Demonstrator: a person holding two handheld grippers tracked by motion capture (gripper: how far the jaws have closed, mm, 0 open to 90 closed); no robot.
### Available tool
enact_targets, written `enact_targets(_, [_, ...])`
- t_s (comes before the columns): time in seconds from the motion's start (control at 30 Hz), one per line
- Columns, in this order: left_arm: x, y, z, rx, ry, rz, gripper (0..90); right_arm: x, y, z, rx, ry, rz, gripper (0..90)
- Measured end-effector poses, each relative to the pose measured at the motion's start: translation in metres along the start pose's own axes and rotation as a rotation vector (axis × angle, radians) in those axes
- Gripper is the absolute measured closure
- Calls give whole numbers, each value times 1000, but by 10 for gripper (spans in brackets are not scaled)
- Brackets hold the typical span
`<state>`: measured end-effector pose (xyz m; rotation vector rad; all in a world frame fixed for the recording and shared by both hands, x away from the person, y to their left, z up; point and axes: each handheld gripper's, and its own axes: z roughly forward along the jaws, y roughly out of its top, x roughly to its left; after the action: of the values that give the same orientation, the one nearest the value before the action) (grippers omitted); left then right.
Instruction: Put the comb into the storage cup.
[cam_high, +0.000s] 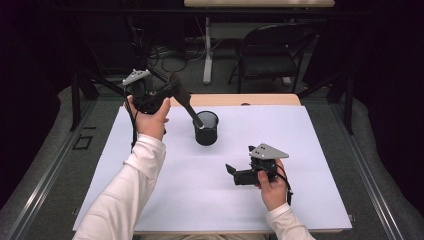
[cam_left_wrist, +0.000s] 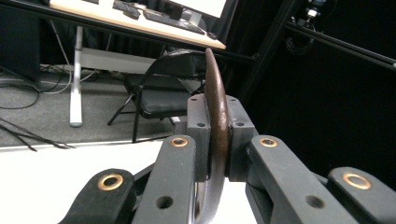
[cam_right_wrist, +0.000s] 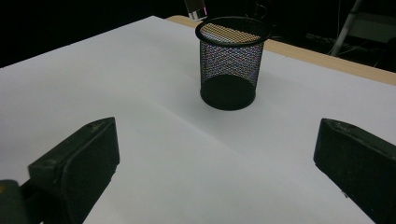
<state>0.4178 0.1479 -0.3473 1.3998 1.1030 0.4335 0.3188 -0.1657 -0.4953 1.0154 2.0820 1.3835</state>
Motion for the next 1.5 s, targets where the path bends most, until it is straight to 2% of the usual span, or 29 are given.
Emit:
enact_targets(0.3, [9, 0, 4, -28, 27, -35, 838, 0, 0, 0, 1, -1, -3, 2])
enact_targets(0.47, [13, -2, 7, -34, 47, -45, 838, 0, -1, 1, 7, -2, -8, 2])
enact_targets(0.83, [22, -7, 16, -41, 77, -97, 838, 1, -1, 1, 10, -3, -11, 5])
enact_targets(1.5, [21, -21, 38, -9, 97, -103, 838, 2, -1, 2, 11, 3, -11, 13])
